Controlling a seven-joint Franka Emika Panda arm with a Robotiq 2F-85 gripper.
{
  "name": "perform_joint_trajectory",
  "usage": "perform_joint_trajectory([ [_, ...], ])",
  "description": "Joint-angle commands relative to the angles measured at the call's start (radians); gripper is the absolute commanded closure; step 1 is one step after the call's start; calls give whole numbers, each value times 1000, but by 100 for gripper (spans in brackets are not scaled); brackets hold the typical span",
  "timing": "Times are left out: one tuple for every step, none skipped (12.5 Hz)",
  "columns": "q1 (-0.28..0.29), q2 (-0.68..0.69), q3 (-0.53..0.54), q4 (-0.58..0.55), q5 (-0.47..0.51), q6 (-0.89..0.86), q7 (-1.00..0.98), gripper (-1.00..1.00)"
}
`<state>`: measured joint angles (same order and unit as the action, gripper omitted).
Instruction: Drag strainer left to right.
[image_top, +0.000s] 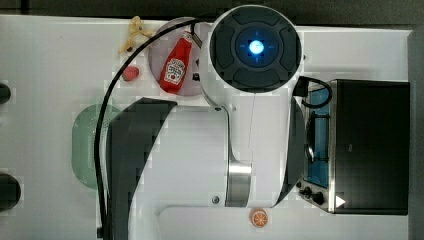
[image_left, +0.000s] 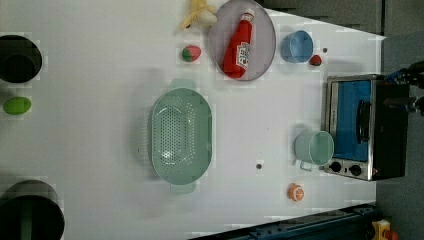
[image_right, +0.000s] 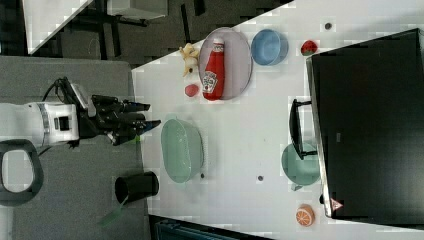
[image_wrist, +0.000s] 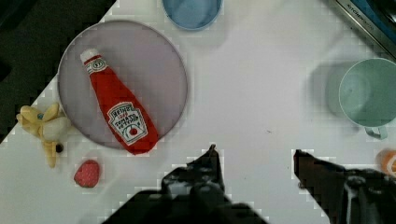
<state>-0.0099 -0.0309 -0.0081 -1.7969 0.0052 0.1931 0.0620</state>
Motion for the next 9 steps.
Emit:
perform_joint_trajectory([
  [-14, -405, -28, -227, 0, -156, 60, -59],
  [-13, -405, -24, -227, 2, -156, 61, -79],
  [-9, -401, -13, -227, 10, -155, 65, -100],
  [-2, -395, 9, -227, 22, -154, 68, -100],
  [8, -385, 40, -227, 35, -151, 75, -100],
  [19, -369, 80, -227, 43, -145, 104, -100],
  [28, -349, 127, -227, 49, -137, 152, -100],
  [36, -326, 180, -227, 49, -125, 222, -100],
  [42, -299, 238, -227, 49, -108, 312, -100],
])
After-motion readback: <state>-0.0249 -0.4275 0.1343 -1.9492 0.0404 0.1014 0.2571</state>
